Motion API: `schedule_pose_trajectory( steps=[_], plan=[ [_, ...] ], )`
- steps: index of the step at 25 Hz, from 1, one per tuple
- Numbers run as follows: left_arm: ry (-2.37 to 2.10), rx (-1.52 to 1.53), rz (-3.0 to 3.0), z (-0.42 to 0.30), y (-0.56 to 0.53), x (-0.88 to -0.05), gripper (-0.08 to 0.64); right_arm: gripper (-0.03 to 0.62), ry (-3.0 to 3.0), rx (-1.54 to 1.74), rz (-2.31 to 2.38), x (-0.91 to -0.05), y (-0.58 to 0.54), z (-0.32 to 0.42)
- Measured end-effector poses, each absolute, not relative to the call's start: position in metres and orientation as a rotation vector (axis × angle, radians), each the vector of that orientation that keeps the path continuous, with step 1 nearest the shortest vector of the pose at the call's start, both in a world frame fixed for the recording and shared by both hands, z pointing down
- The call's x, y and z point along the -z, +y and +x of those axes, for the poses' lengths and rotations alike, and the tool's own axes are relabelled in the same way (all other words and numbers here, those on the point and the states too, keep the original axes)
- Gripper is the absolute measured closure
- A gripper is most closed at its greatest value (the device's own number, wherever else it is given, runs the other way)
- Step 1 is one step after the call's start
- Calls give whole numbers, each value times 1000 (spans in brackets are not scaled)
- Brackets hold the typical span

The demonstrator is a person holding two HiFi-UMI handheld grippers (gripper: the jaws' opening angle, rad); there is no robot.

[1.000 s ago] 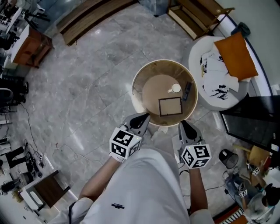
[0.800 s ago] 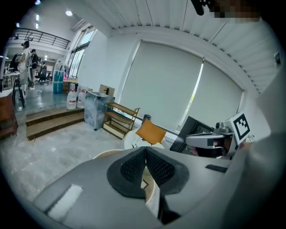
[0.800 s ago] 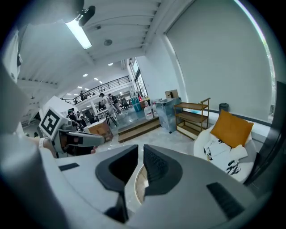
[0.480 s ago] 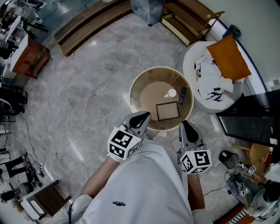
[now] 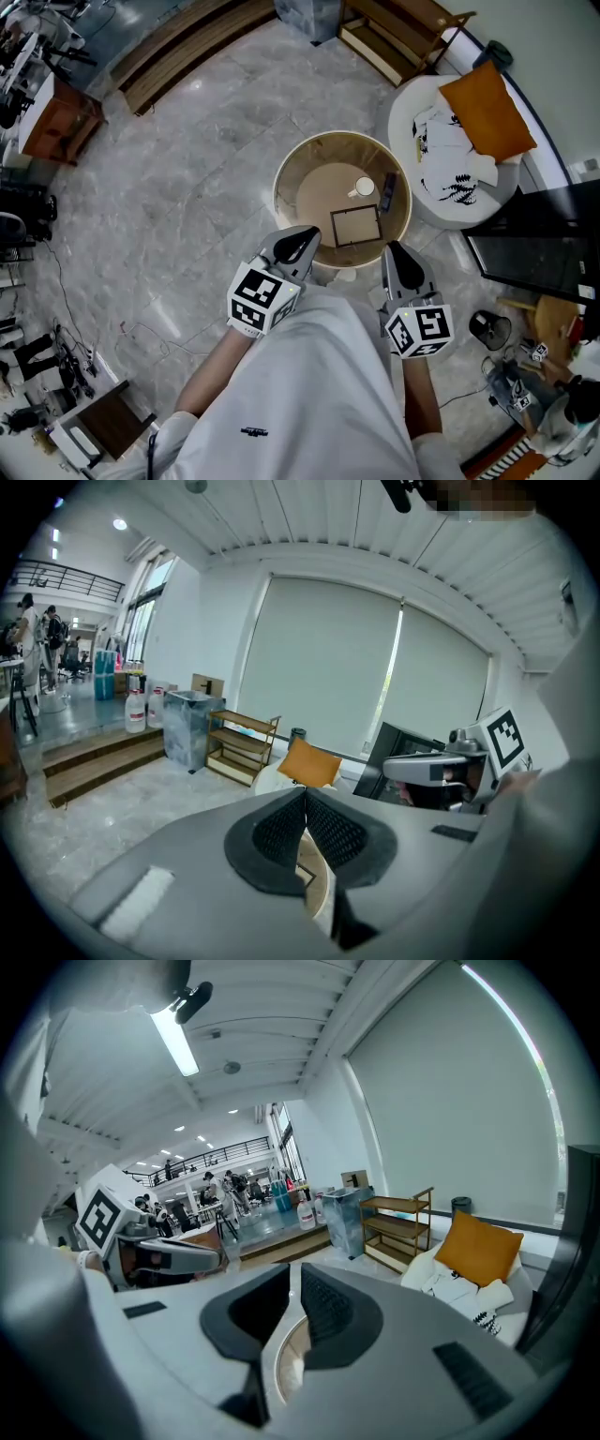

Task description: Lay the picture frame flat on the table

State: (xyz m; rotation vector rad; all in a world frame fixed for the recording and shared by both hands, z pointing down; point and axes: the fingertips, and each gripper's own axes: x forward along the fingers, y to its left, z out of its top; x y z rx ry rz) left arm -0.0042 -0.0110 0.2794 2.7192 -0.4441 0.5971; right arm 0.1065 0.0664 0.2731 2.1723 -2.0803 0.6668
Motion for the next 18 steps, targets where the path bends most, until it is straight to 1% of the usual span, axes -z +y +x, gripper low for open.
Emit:
schedule_pose_trajectory(
  steps=[18],
  plan=[
    [-477,-575,2698,-5,14,-278,555,568,-2093,-668,2130,-280,80,106]
  ],
)
